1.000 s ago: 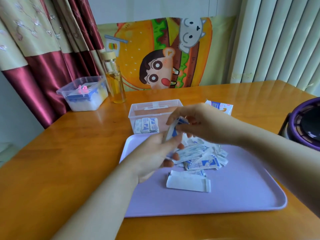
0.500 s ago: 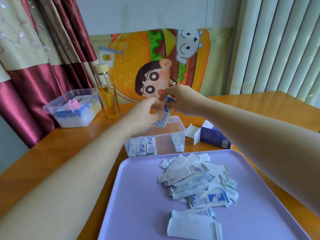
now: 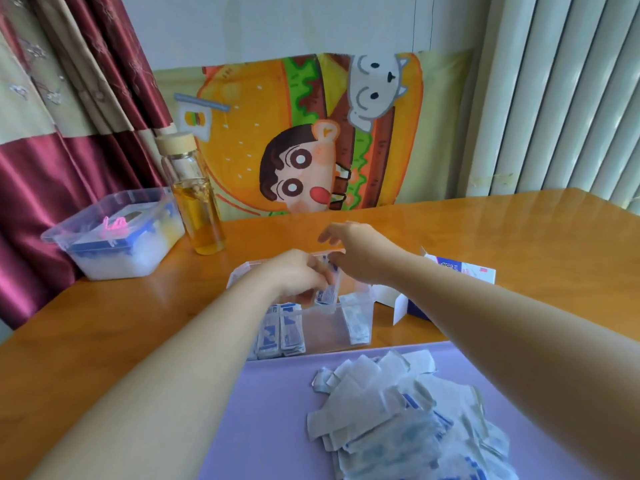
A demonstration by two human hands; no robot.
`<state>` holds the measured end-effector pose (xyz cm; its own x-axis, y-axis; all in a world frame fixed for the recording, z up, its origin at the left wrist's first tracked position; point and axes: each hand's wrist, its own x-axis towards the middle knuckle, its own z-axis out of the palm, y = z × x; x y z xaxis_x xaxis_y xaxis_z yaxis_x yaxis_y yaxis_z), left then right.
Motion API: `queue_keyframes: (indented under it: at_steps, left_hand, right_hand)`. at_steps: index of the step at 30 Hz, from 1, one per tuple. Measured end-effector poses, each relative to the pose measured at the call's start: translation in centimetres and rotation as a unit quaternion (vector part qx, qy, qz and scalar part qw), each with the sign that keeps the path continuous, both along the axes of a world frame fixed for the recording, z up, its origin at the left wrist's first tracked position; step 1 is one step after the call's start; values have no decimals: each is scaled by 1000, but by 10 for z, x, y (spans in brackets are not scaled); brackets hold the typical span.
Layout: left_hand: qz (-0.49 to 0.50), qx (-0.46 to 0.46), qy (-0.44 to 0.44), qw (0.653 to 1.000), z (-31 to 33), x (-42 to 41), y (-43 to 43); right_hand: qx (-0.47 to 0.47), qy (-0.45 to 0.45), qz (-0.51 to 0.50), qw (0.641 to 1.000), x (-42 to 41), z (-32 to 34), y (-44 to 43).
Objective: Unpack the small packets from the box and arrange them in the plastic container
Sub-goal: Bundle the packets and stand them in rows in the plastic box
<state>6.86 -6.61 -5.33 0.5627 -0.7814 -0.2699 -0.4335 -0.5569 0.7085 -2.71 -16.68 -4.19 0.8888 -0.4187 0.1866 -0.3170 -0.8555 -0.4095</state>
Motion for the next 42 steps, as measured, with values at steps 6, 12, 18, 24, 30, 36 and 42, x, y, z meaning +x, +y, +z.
queue_keyframes:
  at_steps: [6,12,18,24,30,36,42]
  left_hand:
    - [-15,148,-81,986,-14,4,-12]
    - [-27,262,-159,952,-22,5,-26]
    - [-35,306,-131,942,-24,-2,-35]
    - [-55,334,-127,932,-16,-10,-44]
    - [-37,349,-96,931,-16,-8,-46]
    - [-26,336,-92,937,-21,-6,-44]
    - [0,297,-63,953,-24,-2,-44]
  right_hand:
    - [50,-91,-21,994,-12,-5,-14]
    - [82,-108,-6,991,-19,-13,-18]
    - [102,-112,-3,988,-20,-19,-23]
    - [102,-112,-1,988,-24,-19,-26]
    - [106,-109,-5,988,-27,-18,-24]
    - [107,-106,-2,989,-29,-17,-22]
    - [114,-99,4,988,-28,-16,-18]
